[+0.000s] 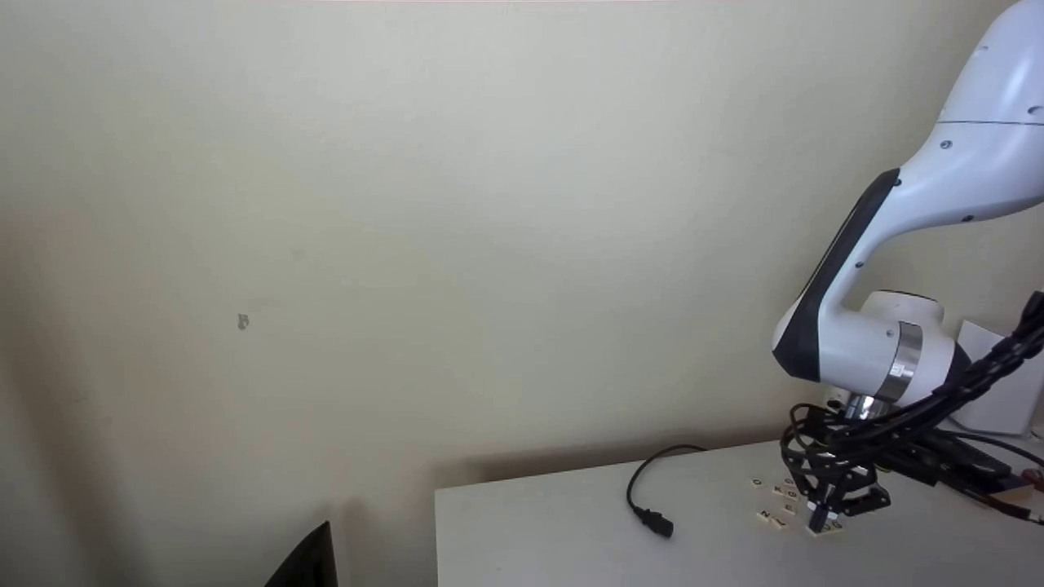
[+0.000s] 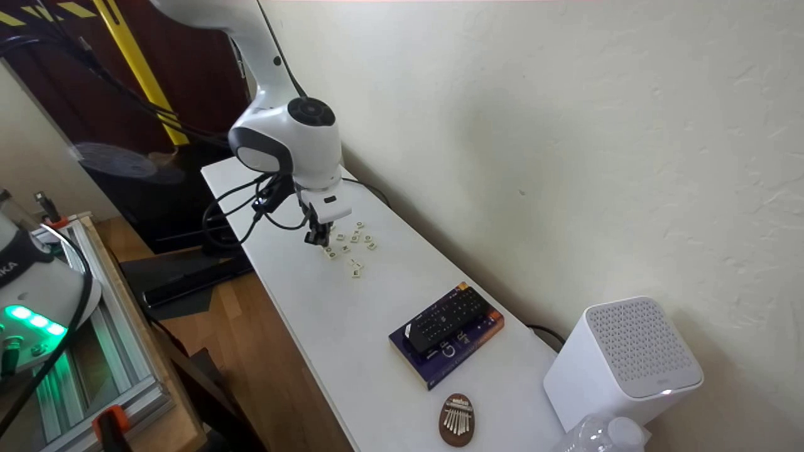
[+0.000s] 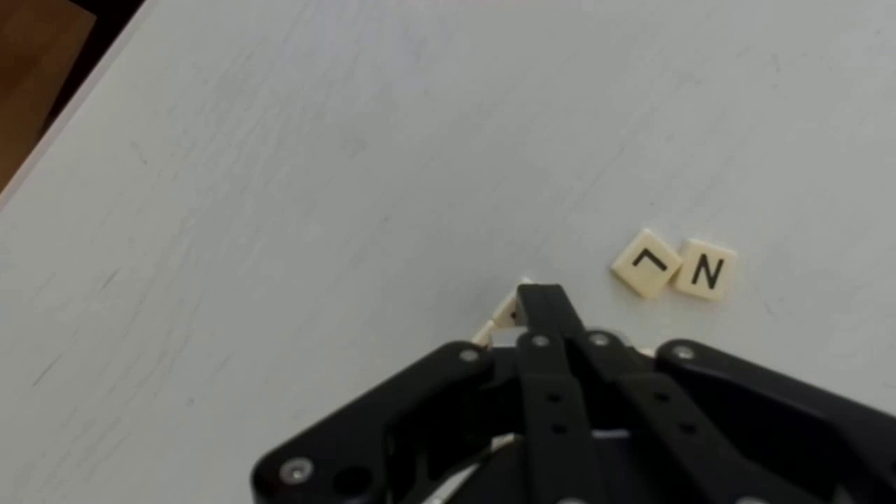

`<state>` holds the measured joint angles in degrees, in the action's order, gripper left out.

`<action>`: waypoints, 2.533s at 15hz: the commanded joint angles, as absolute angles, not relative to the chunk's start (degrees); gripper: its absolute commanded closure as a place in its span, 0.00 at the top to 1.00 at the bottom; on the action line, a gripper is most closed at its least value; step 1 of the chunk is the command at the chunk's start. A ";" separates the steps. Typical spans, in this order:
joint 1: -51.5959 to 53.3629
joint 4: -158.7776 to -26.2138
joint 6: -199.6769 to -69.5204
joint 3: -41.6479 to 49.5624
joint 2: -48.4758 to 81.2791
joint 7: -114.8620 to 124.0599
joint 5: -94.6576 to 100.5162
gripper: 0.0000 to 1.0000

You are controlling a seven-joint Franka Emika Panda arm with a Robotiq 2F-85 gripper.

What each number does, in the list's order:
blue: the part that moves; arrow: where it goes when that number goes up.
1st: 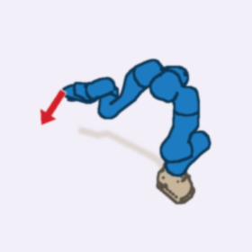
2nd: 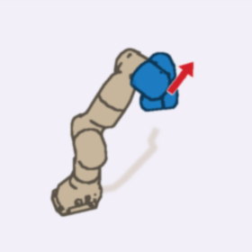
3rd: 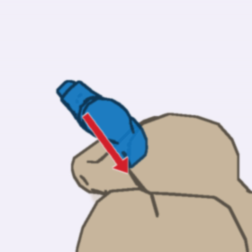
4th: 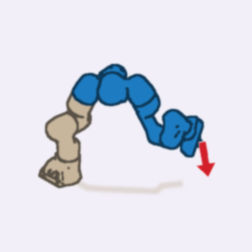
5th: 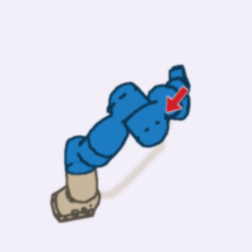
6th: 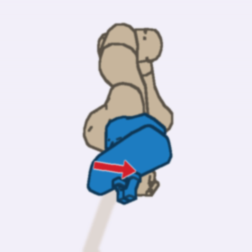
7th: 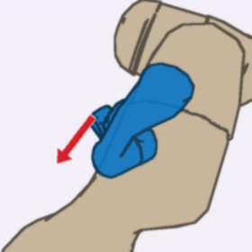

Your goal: Replace the letter L with H on the lined up letters on the ;eft to spell the word HOG

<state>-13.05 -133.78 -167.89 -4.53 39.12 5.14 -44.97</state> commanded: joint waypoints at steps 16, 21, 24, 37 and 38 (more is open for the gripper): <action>-14.14 -140.64 -171.39 -5.30 31.77 -4.54 -43.14 0.28; -13.48 -140.51 -171.60 -4.34 31.65 -6.26 -43.20 0.58; -12.20 -140.66 -171.53 -2.93 31.47 -6.57 -42.27 0.81; -3.83 -143.40 -170.62 6.38 29.71 -1.81 -18.19 1.00; -3.43 -143.82 -170.52 6.94 29.23 -1.18 -16.16 1.00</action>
